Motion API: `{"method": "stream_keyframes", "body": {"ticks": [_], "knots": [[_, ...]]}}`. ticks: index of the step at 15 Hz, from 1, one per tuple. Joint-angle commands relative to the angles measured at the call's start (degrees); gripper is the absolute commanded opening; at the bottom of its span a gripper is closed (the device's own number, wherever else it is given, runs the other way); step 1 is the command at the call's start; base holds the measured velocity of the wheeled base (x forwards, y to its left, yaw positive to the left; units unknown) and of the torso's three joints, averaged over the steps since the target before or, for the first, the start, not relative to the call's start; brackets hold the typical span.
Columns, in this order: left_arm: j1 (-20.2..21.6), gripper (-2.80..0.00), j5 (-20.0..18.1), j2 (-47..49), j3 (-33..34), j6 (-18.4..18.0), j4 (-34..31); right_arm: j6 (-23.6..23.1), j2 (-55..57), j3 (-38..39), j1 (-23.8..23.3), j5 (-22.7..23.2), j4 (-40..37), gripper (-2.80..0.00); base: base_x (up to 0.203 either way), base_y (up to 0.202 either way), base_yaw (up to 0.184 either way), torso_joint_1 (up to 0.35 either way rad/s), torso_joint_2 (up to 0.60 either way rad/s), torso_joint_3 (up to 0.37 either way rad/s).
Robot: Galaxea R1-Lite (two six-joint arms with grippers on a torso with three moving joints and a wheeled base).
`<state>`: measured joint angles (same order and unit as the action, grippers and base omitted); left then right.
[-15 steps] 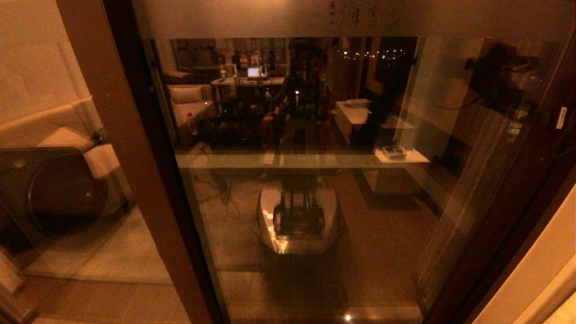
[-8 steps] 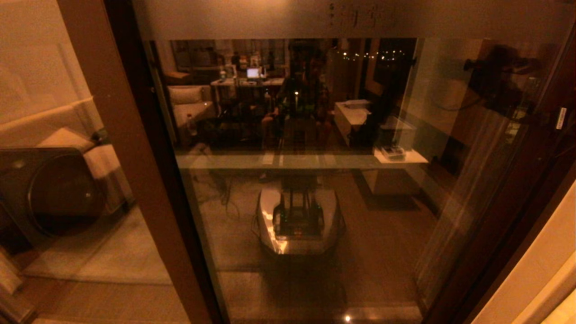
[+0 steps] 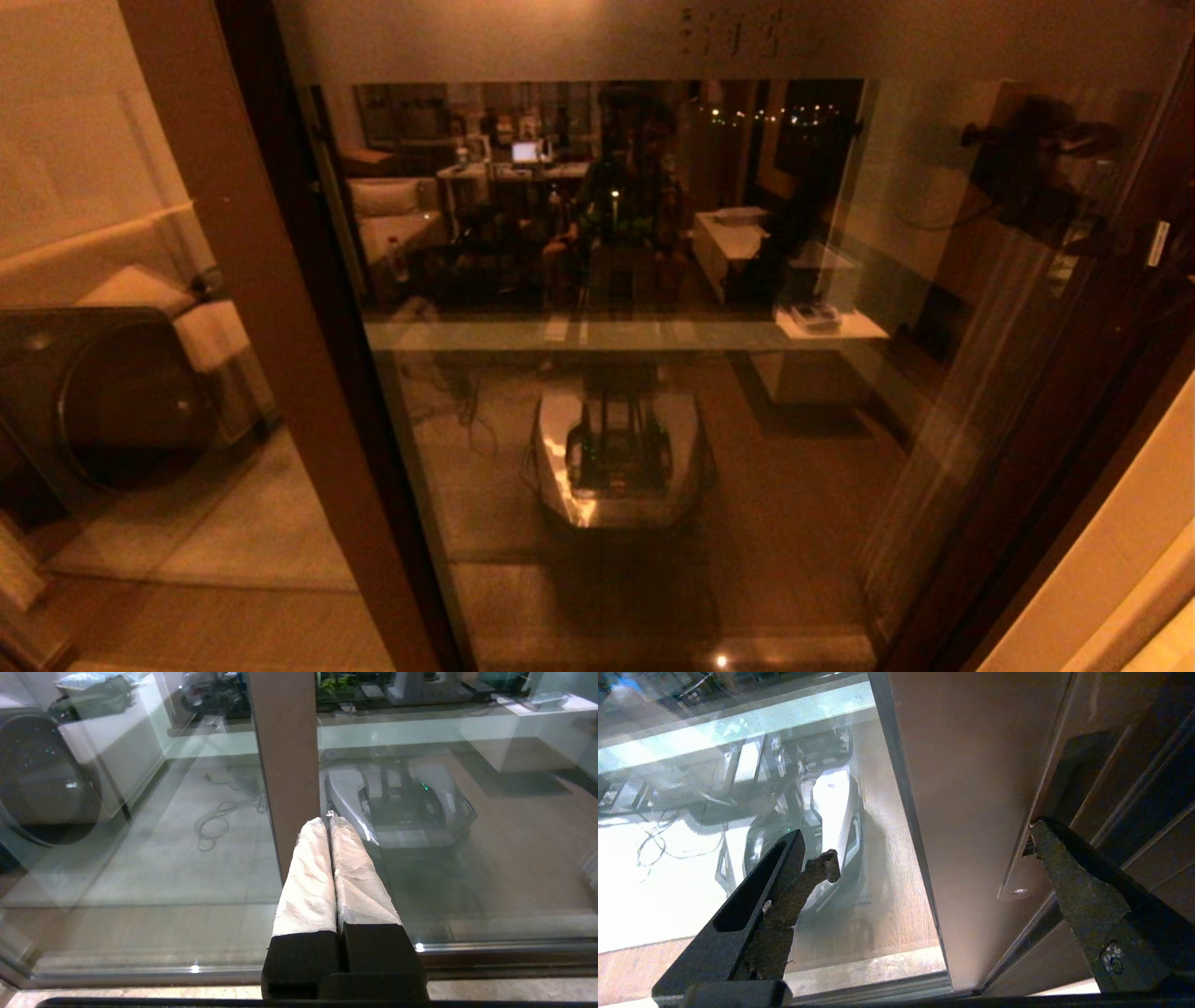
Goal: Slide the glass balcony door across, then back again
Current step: Open the slid door
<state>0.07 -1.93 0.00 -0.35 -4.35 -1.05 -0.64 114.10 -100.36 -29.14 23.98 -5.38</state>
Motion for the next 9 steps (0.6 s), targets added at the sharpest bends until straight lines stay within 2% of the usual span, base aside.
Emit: {"method": "stream_keyframes", "body": {"ticks": [1,9], "knots": [[0.01,-2.80,-0.01,0.00,0.00,-0.01,-0.01,-0.13,-0.02,0.24,0.27,0.19,-0.07,0.00,0.000,0.000,0.000,0.000,0.00,0.000],[0.01,-2.80,-0.01,0.00,0.00,0.04,-0.01,-0.41,-1.25,2.72,2.05,0.10,0.01,0.00,0.000,0.000,0.000,0.000,0.00,0.000]]}}
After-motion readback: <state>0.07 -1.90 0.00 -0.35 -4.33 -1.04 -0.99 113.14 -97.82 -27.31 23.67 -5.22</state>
